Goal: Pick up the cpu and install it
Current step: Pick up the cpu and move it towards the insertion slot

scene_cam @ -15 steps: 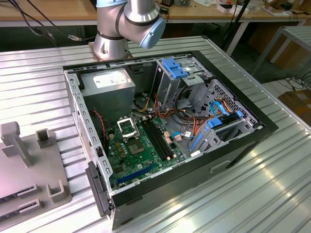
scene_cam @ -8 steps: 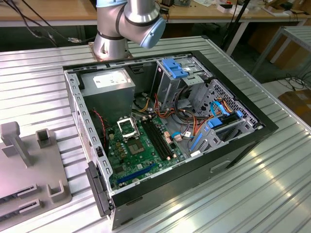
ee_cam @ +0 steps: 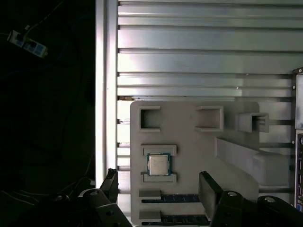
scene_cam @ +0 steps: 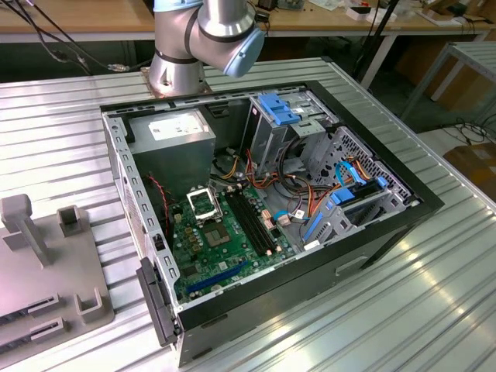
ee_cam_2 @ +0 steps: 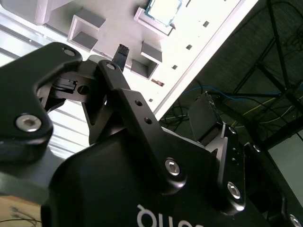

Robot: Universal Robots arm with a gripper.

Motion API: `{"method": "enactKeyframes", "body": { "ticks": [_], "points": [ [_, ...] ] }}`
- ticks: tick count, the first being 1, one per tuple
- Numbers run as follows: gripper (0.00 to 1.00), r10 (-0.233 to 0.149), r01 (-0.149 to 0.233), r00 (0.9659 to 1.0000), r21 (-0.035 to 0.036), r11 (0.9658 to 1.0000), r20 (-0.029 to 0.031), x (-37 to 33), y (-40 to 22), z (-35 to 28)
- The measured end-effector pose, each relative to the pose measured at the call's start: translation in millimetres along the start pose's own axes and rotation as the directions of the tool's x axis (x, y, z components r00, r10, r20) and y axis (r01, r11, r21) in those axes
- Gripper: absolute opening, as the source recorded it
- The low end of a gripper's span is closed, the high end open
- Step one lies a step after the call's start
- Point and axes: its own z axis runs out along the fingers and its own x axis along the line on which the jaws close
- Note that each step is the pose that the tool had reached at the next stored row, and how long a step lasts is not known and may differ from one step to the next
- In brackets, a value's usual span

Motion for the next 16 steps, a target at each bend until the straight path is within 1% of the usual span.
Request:
{"method": "enactKeyframes", "body": {
  "ticks": [10,12,16],
  "points": [
    [0.78,0.000,0.000,1.0000,0.0000,1.0000,0.0000,0.0,0.0,0.5],
    [0.78,0.000,0.000,1.0000,-0.0002,1.0000,0.0004,-0.1,0.0,1.3],
    [0.78,0.000,0.000,1.0000,-0.0002,1.0000,0.0002,0.0,-0.2,5.5]
  ]
}}
